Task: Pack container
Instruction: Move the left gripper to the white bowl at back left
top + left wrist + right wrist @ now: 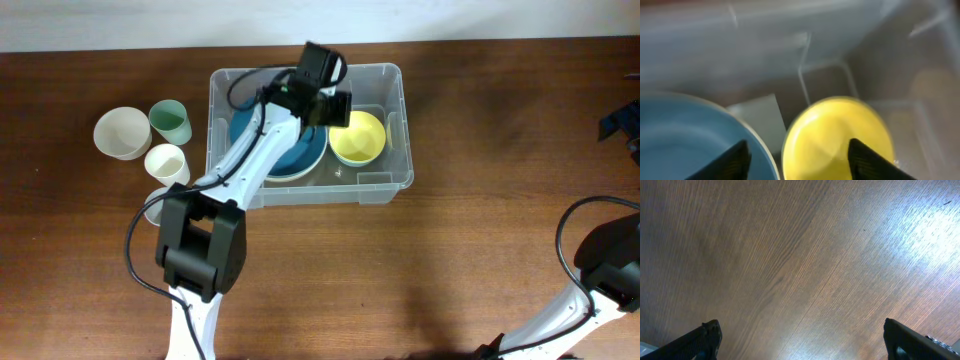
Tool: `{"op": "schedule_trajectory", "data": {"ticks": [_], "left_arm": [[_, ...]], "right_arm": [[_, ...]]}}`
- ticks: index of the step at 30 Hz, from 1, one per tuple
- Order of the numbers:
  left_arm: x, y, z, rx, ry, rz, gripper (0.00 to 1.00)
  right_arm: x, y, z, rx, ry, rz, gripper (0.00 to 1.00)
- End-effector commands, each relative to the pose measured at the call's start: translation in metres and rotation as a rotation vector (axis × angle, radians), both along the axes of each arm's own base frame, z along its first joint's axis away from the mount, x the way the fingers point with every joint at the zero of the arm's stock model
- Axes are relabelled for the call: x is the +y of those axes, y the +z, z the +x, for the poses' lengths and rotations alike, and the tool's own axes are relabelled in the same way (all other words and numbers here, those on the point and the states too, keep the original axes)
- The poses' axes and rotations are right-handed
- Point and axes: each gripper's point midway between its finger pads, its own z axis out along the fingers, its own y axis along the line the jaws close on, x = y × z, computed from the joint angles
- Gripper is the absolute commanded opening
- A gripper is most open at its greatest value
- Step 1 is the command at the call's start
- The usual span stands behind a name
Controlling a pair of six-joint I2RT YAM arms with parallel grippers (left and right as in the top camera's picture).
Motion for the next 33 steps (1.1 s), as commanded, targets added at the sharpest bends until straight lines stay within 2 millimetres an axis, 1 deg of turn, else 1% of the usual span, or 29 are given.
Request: {"op": "schedule_trajectory", "data": {"ticks": [1,2,3,6,8,10,12,13,16,19,21,26,29,30,33], "left_arm": [[0.028,0.047,0.028,-0.114,0.080,0.047,0.80],[0.037,0.057,0.032,-0.129,0.105,0.062,0.92],[0.048,0.067,0.035,-0.143,0.135,0.079,1.00],[0.087,0.089,0.041,-0.160,0.235,0.151,0.99],[0.117,0.097,0.040,-0.147,0.305,0.198,0.99],[0.148,0.101,0.036,-0.110,0.383,0.220,0.99],[0.180,0.101,0.029,-0.053,0.459,0.223,0.99],[0.194,0.100,0.025,-0.027,0.490,0.227,0.99],[0.248,0.094,0.013,0.056,0.623,0.225,0.99],[0.307,0.086,-0.002,0.137,0.784,0.204,0.99],[0.338,0.081,-0.014,0.187,0.863,0.178,0.99],[0.413,0.066,-0.050,0.316,1.100,0.062,0.99],[0.447,0.053,-0.067,0.365,1.191,0.027,1.00],[0.455,0.046,-0.073,0.387,1.207,0.014,0.99],[0.467,0.023,-0.083,0.445,1.230,-0.022,0.99]], "right_arm": [[-0.002,0.006,-0.004,-0.002,0.003,-0.021,0.99],[-0.002,0.006,-0.004,-0.002,0.002,-0.021,0.99],[-0.002,0.006,-0.004,-0.002,0.002,-0.021,0.99],[-0.002,0.006,-0.004,-0.002,0.002,-0.021,0.99],[-0.002,0.006,-0.004,-0.002,0.002,-0.021,0.99],[-0.002,0.006,-0.004,-0.002,0.002,-0.021,0.99],[-0.002,0.006,-0.004,-0.002,0.002,-0.021,0.99],[-0.002,0.006,-0.004,-0.002,0.002,-0.021,0.99],[-0.002,0.006,-0.004,-0.002,0.002,-0.021,0.99],[-0.002,0.006,-0.004,-0.002,0.002,-0.021,0.99],[-0.002,0.006,-0.004,-0.002,0.003,-0.021,0.99],[-0.002,0.006,-0.004,-0.002,0.002,-0.021,0.99],[-0.002,0.006,-0.004,-0.002,0.002,-0.021,0.99],[-0.002,0.006,-0.004,-0.002,0.002,-0.021,0.99],[-0.002,0.006,-0.004,-0.002,0.002,-0.021,0.99]]}}
